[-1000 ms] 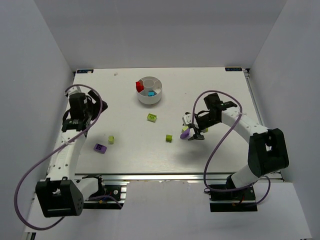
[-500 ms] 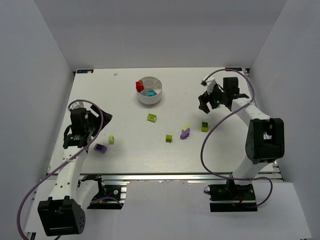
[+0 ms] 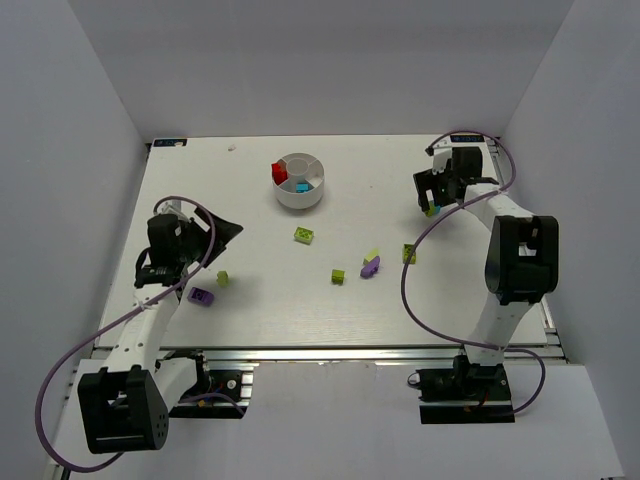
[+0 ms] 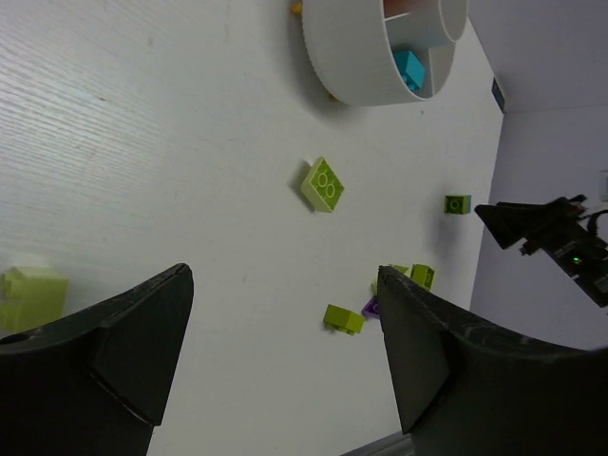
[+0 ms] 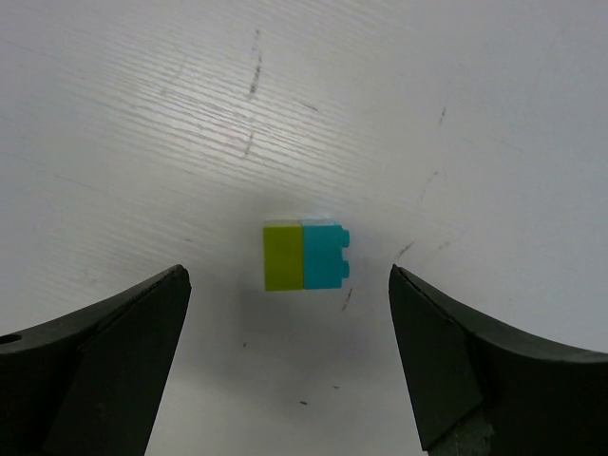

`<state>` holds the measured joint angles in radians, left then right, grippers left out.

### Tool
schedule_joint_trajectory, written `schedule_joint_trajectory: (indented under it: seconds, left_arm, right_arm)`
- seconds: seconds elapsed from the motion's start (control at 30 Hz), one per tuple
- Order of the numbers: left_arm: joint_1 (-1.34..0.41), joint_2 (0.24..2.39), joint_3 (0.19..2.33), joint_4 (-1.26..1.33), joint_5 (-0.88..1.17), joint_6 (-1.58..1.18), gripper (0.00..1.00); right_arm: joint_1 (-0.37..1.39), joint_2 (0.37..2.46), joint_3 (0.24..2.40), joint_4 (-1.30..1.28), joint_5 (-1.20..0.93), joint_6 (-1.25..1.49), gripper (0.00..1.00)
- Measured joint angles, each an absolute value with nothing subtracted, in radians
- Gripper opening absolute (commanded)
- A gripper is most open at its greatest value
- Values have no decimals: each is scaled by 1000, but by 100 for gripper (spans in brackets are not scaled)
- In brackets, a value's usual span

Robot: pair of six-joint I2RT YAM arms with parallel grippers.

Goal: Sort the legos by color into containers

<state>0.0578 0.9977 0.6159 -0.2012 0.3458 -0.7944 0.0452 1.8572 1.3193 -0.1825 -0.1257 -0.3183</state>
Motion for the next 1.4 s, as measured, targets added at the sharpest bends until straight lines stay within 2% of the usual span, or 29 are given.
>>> schedule_joint_trajectory:
  seconds: [0.27, 0.57, 0.6, 0.63, 0.7, 0.73, 0.77, 0.8, 0.97, 1.13, 1.27, 1.3, 1.4]
  left_arm:
    - [58, 1008, 606, -132, 423, -817, 86]
    - [10, 1045, 569, -54, 478, -863, 86]
    - [-12, 1056, 571, -47, 481, -865, 86]
    - [-37, 1071, 576, -44, 487, -865, 86]
    - [-84, 1103, 593, -37, 492, -866, 86]
    - [-104, 1120, 601, -27, 494, -866, 86]
    - [-130, 1138, 612, -15, 495, -868, 86]
    - [-155, 1156, 623, -5, 495, -873, 86]
    - [-255, 1220, 654, 65, 495, -896, 85]
    - [-331, 1274, 682, 131, 498, -917, 85]
    - [-387, 1335, 728, 192, 506, -926, 82]
    - [-405, 1352, 743, 209, 507, -926, 82]
    - [-480, 1409, 787, 290, 530, -934, 82]
  right_arm:
    - [46, 1959, 1370, -191, -38, -310, 88]
    - [46, 2035, 1402, -227, -46, -346, 75]
    - [46, 2043, 1404, -233, -51, -349, 71]
    - [45, 2046, 1405, -233, -58, -352, 62]
    - [45, 2047, 1408, -237, -70, -367, 53]
    - [45, 2047, 1408, -239, -76, -374, 41]
    - [45, 2047, 1409, -241, -86, -380, 36]
    - [45, 2047, 1409, -245, -96, -382, 25]
    - [44, 2034, 1403, -263, -184, -436, 8]
    - [40, 1895, 1342, -345, -471, -606, 5]
    - [64, 1648, 1256, -395, -760, -855, 15]
    - [115, 1560, 1203, -428, -853, -986, 16]
    - [274, 1488, 1134, -534, -940, -1229, 18]
